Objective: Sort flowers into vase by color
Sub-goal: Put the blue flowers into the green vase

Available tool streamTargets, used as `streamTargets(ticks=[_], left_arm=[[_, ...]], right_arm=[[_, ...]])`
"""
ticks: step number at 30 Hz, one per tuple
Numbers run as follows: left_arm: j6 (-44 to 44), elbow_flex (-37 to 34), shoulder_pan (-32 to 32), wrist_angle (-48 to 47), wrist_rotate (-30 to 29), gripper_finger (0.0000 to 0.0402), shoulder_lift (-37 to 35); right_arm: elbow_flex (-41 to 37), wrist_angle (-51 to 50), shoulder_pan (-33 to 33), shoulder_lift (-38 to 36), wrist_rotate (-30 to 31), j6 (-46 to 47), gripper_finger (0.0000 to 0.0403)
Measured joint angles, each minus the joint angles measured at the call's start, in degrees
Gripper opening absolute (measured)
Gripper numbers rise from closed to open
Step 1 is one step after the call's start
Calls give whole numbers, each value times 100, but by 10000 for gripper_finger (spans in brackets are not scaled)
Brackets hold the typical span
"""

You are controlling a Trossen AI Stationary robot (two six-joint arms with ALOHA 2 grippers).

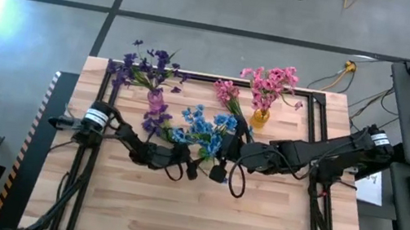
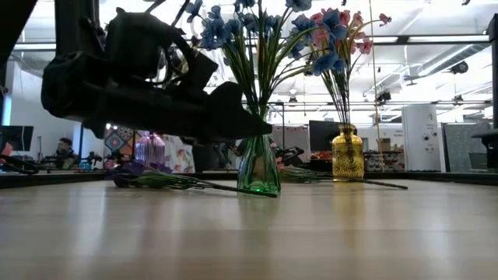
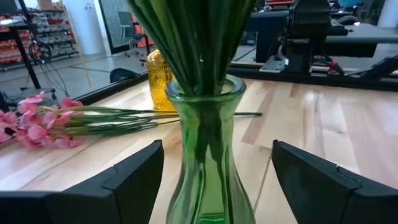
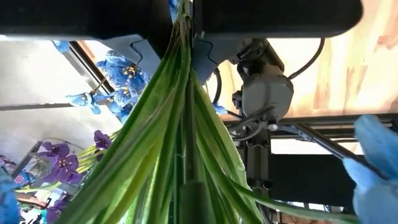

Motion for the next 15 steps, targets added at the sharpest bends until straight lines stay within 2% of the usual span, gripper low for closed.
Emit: streamTargets(ticks=[10, 15], left_arm=[[186, 168, 102, 148, -2, 281, 35], [111, 171, 146, 148, -5, 264, 35]], right_arm=[[-2, 0, -2, 0, 2, -9, 20], [-16, 2, -2, 0, 2, -9, 20]])
